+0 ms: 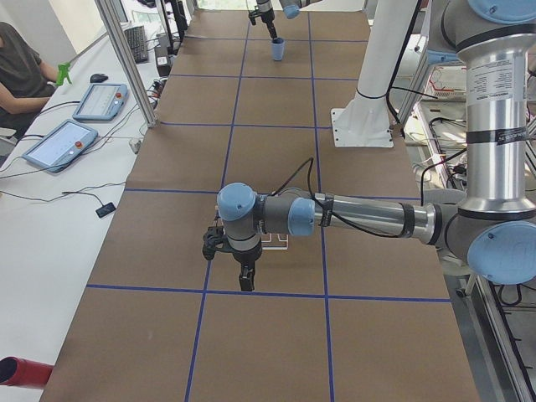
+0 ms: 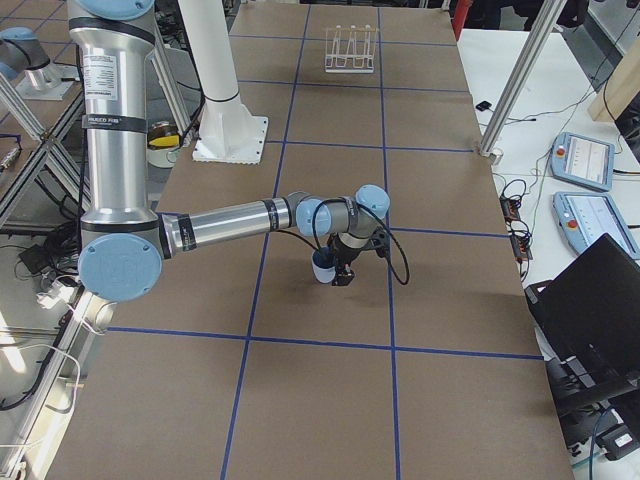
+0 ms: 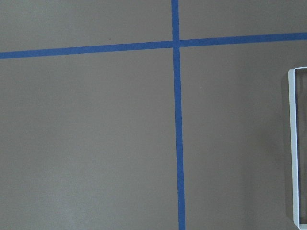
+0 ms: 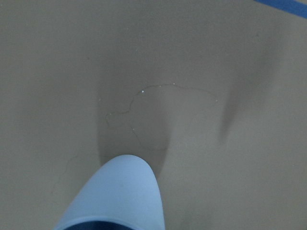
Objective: Hang cup on cup holder
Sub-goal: 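Lower the right gripper into the light blue cup's mouth and grasp its rim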
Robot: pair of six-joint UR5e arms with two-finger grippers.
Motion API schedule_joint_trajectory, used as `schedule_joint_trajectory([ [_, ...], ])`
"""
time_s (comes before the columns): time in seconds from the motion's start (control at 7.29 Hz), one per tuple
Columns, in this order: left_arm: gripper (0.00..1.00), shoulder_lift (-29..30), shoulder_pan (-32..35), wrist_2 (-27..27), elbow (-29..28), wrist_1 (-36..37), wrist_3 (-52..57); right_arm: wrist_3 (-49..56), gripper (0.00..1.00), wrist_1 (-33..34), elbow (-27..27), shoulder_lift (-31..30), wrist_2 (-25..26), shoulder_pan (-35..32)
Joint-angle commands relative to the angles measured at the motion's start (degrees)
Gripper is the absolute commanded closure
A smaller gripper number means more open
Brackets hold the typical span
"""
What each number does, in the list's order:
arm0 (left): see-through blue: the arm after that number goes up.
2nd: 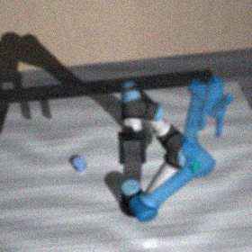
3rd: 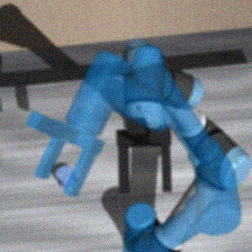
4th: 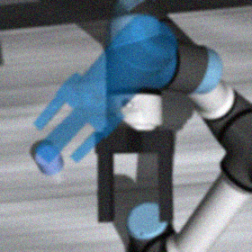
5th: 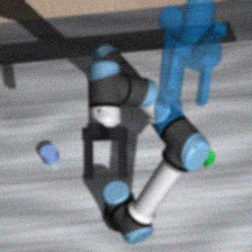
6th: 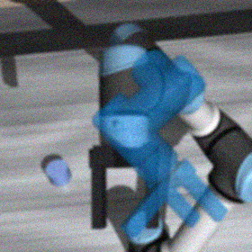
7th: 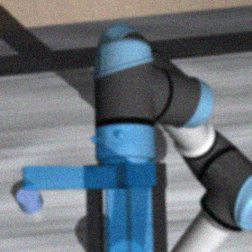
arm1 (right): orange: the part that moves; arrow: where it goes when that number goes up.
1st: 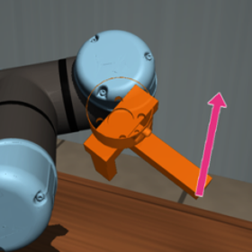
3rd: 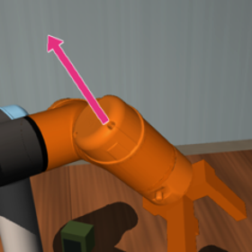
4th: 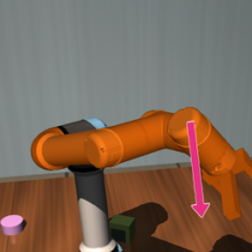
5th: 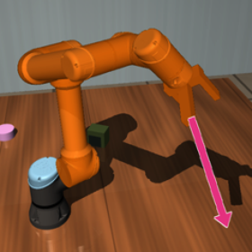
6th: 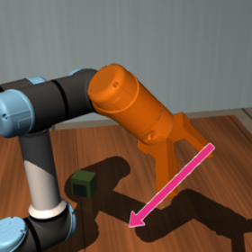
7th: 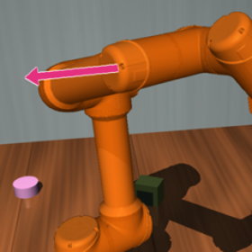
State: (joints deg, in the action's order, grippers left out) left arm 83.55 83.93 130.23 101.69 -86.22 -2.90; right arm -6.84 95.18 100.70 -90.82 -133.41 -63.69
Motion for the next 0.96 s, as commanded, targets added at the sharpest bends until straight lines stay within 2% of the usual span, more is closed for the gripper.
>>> schedule_joint_trajectory([
  [0.0,0.01,-0.1,-0.1,0.0,0.4,0.0,0.1,-1.2,1.0,0.0,0.6,0.1,-0.1,0.1],
  [0.55,0.01,-0.1,-0.1,0.3,1.9,0.0,-0.1,-7.6,1.0,0.0,9.9,0.1,-1.8,-1.4],
  [0.69,0.01,-0.1,-0.1,3.2,3.1,-0.1,-0.1,-11.0,1.0,-0.7,11.6,0.6,-3.9,-1.5],
  [0.82,0.01,0.1,-0.1,5.7,5.7,-0.2,0.0,-19.2,1.0,-5.3,11.8,2.7,-5.6,-1.5],
])
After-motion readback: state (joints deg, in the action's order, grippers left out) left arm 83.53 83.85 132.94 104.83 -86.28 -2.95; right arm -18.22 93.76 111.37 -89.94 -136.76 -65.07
